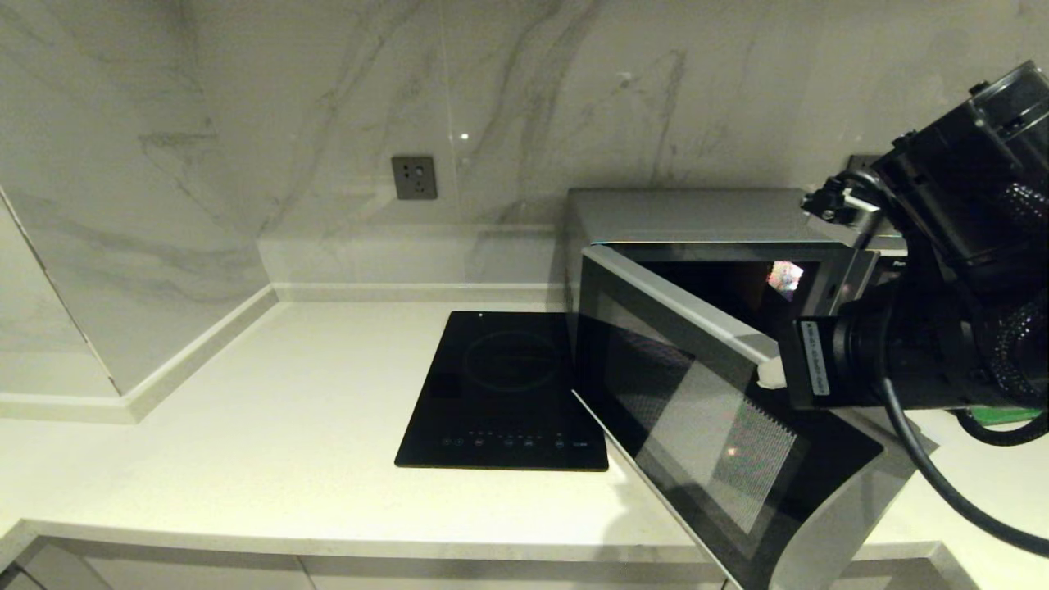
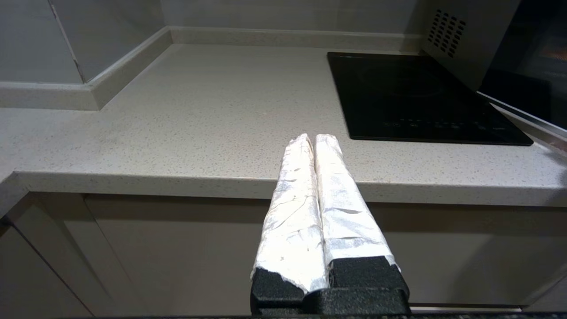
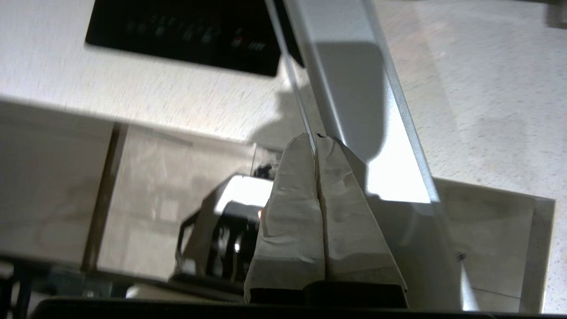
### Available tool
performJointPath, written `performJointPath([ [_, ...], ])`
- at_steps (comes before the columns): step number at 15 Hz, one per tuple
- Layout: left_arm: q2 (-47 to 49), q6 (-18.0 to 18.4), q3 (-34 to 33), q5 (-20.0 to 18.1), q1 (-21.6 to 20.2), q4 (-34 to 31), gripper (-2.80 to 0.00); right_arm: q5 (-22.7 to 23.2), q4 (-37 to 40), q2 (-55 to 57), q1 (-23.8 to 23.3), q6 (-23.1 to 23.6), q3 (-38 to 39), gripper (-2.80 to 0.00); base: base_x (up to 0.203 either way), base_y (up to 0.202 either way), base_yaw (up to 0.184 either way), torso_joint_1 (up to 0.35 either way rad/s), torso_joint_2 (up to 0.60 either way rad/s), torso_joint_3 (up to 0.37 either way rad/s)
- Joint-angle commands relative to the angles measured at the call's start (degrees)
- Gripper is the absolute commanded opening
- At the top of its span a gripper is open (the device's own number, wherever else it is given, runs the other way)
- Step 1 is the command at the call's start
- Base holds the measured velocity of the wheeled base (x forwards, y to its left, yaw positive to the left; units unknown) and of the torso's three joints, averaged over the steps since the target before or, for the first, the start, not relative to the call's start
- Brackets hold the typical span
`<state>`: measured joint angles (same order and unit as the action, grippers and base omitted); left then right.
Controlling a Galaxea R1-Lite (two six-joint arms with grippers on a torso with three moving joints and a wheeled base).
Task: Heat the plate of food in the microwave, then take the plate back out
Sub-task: Close the microwave oven
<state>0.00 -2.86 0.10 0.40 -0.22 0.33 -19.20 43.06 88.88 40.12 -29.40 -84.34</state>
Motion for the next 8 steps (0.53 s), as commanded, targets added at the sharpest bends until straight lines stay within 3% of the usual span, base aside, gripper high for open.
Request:
performJointPath([
  [1,-0.02,-0.04,-0.01,0.04,-0.04,0.02,-2.8,0.11,-1.58,-3.06,-3.18,-0.21,3.77,-2.8,0.0,0.0,0.0,0.0,0.0,0.0],
  [4,0.0,-0.04,-0.01,0.04,-0.04,0.02,-2.8,0.22,-3.61,-4.19,-5.01,-0.05,5.65,-2.8,0.0,0.0,0.0,0.0,0.0,0.0],
  [8,0.0,-0.04,0.08,0.04,-0.04,0.02,-2.8,-2.58,-9.33,-3.74,-13.03,-0.19,9.12,-2.8,0.0,0.0,0.0,0.0,0.0,0.0],
])
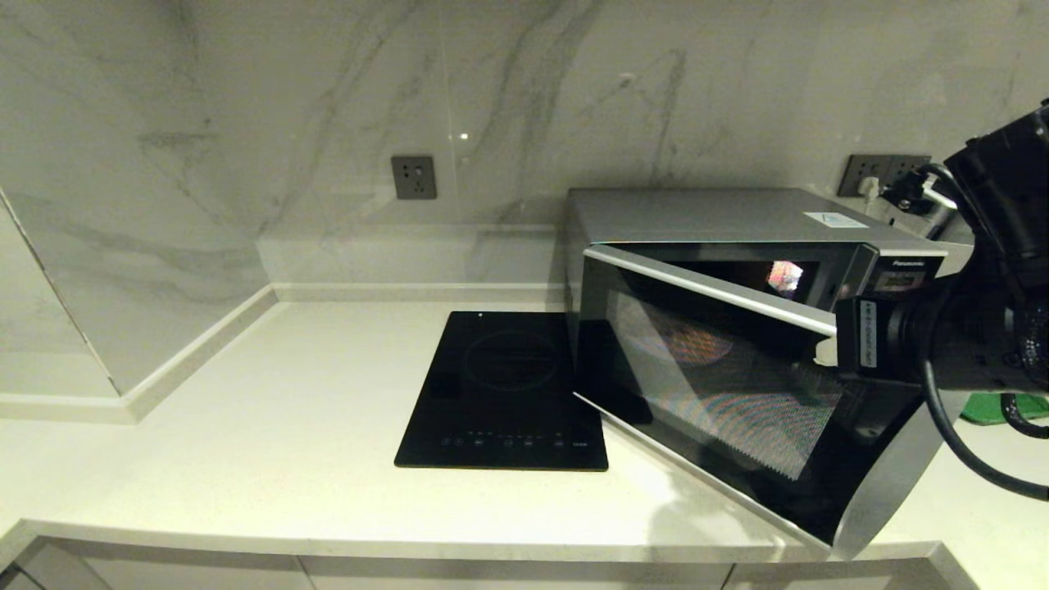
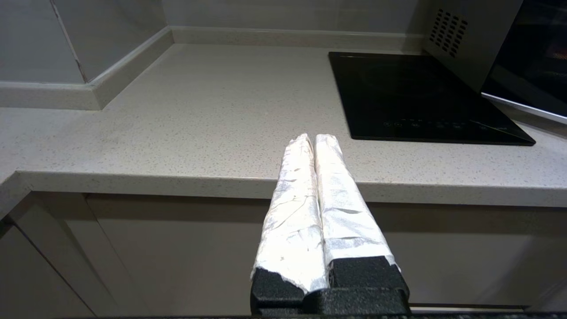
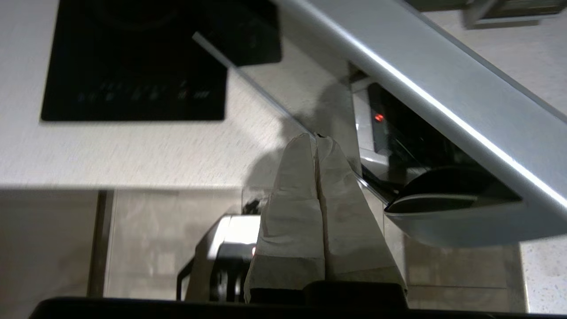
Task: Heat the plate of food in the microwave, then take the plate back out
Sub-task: Close the microwave oven
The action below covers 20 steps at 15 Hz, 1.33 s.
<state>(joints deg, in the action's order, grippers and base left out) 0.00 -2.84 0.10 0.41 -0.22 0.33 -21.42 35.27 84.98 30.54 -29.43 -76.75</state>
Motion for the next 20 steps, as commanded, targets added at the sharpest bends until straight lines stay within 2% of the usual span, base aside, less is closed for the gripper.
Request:
performJointPath([
  [1,-0.09,-0.06,-0.01,0.02,0.04,0.02,-2.8,-0.46,-3.51,0.52,-6.33,-0.15,2.45,-2.8,0.0,0.0,0.0,0.0,0.0,0.0],
  [5,-0.09,-0.06,-0.01,0.02,0.04,0.02,-2.8,1.1,-11.04,4.31,-18.43,-0.13,3.83,-2.8,0.0,0.0,0.0,0.0,0.0,0.0],
  [7,-0.03,-0.06,-0.01,0.02,0.0,-0.01,-2.8,1.77,-15.14,6.78,-21.61,-0.11,3.74,-2.8,0.0,0.0,0.0,0.0,0.0,0.0],
  [14,-0.09,-0.06,-0.01,0.02,-0.04,0.02,-2.8,1.89,-26.66,12.92,-27.9,-0.43,4.38,-2.8,0.0,0.0,0.0,0.0,0.0,0.0],
  [20,0.0,-0.06,-0.01,0.02,-0.04,0.02,-2.8,2.03,-33.88,17.64,-28.25,-0.13,3.51,-2.8,0.0,0.0,0.0,0.0,0.0,0.0],
])
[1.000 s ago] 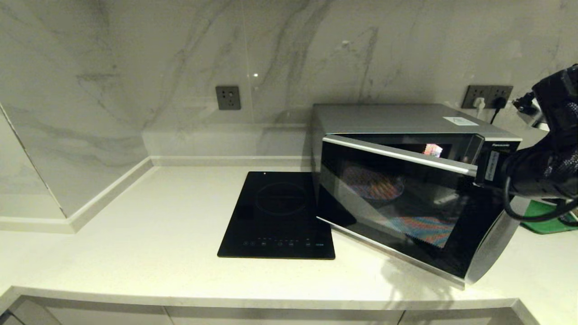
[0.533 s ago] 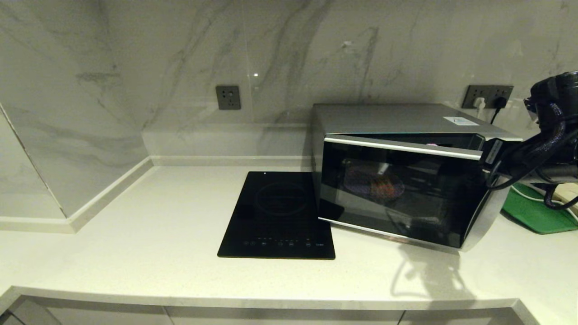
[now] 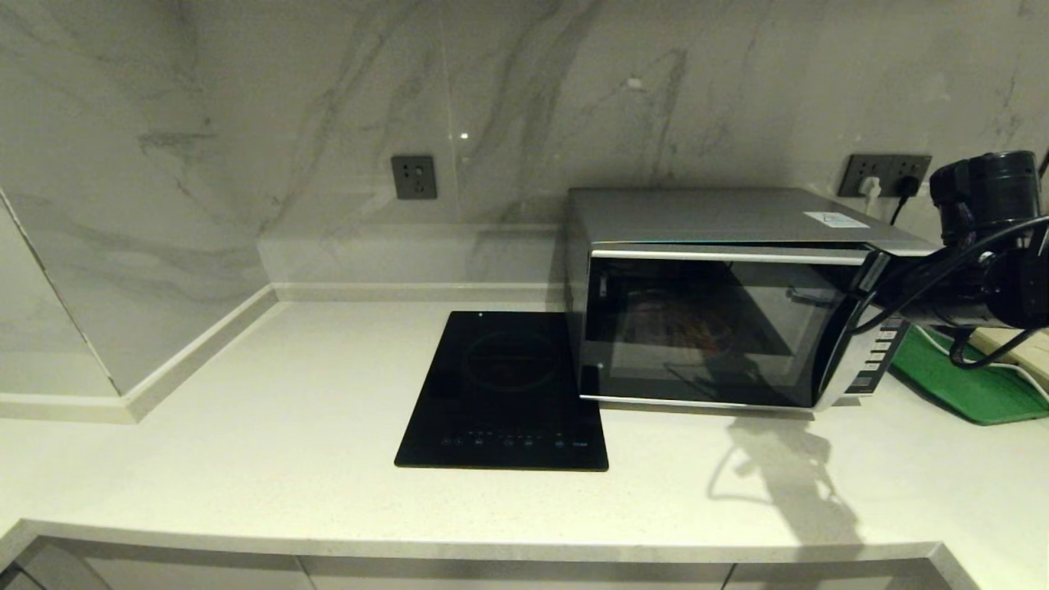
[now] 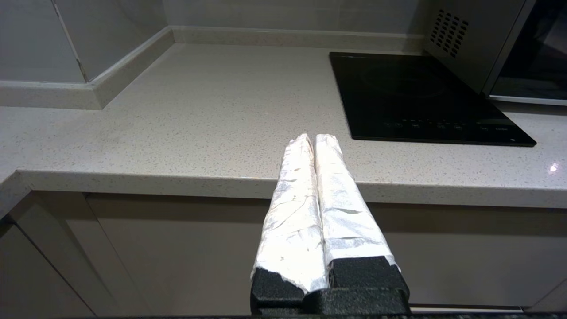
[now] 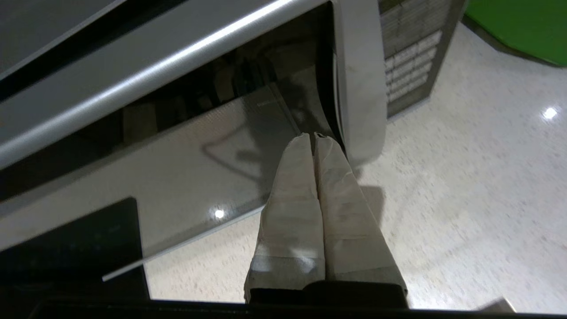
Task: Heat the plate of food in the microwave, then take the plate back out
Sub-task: Close the microwave oven
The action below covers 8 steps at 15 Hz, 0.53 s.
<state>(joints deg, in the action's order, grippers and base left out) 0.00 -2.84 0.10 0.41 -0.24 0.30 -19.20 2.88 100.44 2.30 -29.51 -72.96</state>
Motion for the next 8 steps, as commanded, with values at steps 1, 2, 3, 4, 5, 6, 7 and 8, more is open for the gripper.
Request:
performJointPath([
  [1,-0.02,-0.06,-0.01,0.02,0.0,0.05,-2.8,-0.22,-3.97,3.29,-0.02,0.3,-0.51,-2.8,0.0,0.0,0.0,0.0,0.0,0.0],
  [2,-0.08,-0.06,-0.01,0.02,0.02,0.05,-2.8,-0.15,-5.23,4.17,-0.02,0.4,-0.95,-2.8,0.0,0.0,0.0,0.0,0.0,0.0],
  [3,-0.04,-0.06,-0.01,0.02,0.05,0.05,-2.8,-0.14,-5.72,5.01,-0.02,0.48,-1.43,-2.8,0.0,0.0,0.0,0.0,0.0,0.0],
  [4,-0.08,-0.06,-0.01,0.02,-0.02,0.05,-2.8,-0.14,-5.84,5.96,-0.03,0.5,-2.55,-2.8,0.0,0.0,0.0,0.0,0.0,0.0],
  [5,-0.09,-0.06,-0.01,0.02,-0.02,0.05,-2.8,-0.2,-5.86,7.08,-0.15,0.51,-3.74,-2.8,0.0,0.0,0.0,0.0,0.0,0.0],
  [6,0.0,-0.06,-0.01,0.02,-0.02,0.05,-2.8,-0.17,-5.87,7.7,-0.32,0.51,-4.73,-2.8,0.0,0.0,0.0,0.0,0.0,0.0],
  [7,-0.08,-0.06,-0.01,0.02,0.05,0.05,-2.8,-0.17,-5.93,8.28,-0.37,0.44,-5.6,-2.8,0.0,0.0,0.0,0.0,0.0,0.0],
  [8,-0.09,-0.06,-0.01,0.02,-0.02,0.05,-2.8,-0.22,-6.0,8.84,-0.37,0.42,-6.36,-2.8,0.0,0.0,0.0,0.0,0.0,0.0],
])
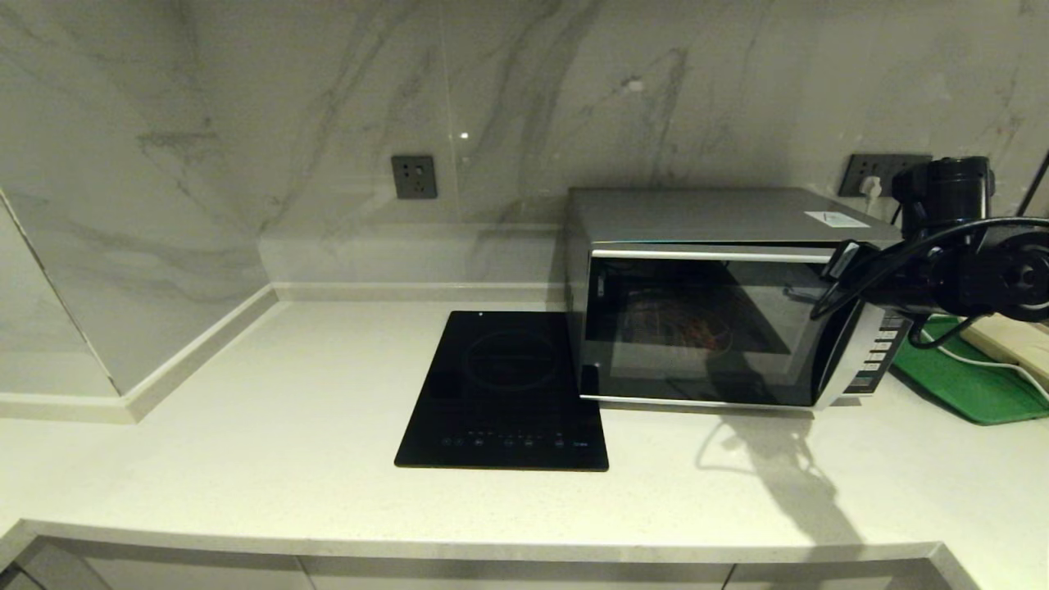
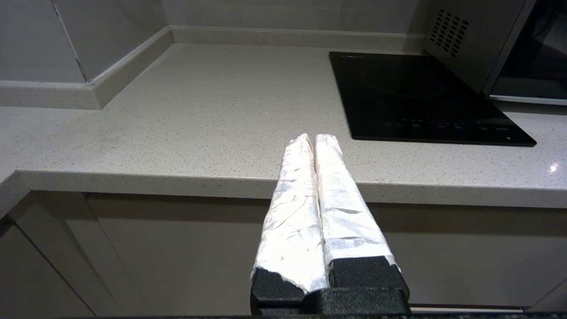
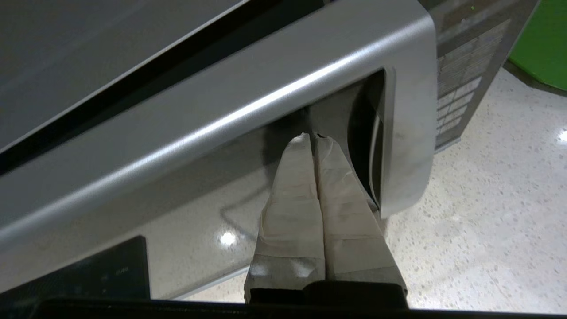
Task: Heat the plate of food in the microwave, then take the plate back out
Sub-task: Close the microwave oven
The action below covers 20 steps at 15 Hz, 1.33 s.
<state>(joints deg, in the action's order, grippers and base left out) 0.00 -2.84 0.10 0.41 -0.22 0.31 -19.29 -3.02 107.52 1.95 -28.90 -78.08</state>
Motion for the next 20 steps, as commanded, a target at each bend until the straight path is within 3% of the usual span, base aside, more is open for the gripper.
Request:
performJointPath([
  [1,-0.01,-0.06,-0.01,0.02,0.0,0.04,-2.8,-0.07,-0.18,2.19,-0.06,-0.19,-1.82,-2.8,0.0,0.0,0.0,0.0,0.0,0.0],
  [15,-0.02,-0.06,0.0,0.02,-0.01,0.04,-2.8,0.13,-3.27,4.98,-0.1,1.31,-5.65,-2.8,0.0,0.0,0.0,0.0,0.0,0.0],
  [20,-0.03,-0.06,-0.01,0.02,-0.04,0.04,-2.8,2.03,-2.72,-1.18,-0.1,1.18,-0.9,-2.8,0.0,0.0,0.0,0.0,0.0,0.0],
])
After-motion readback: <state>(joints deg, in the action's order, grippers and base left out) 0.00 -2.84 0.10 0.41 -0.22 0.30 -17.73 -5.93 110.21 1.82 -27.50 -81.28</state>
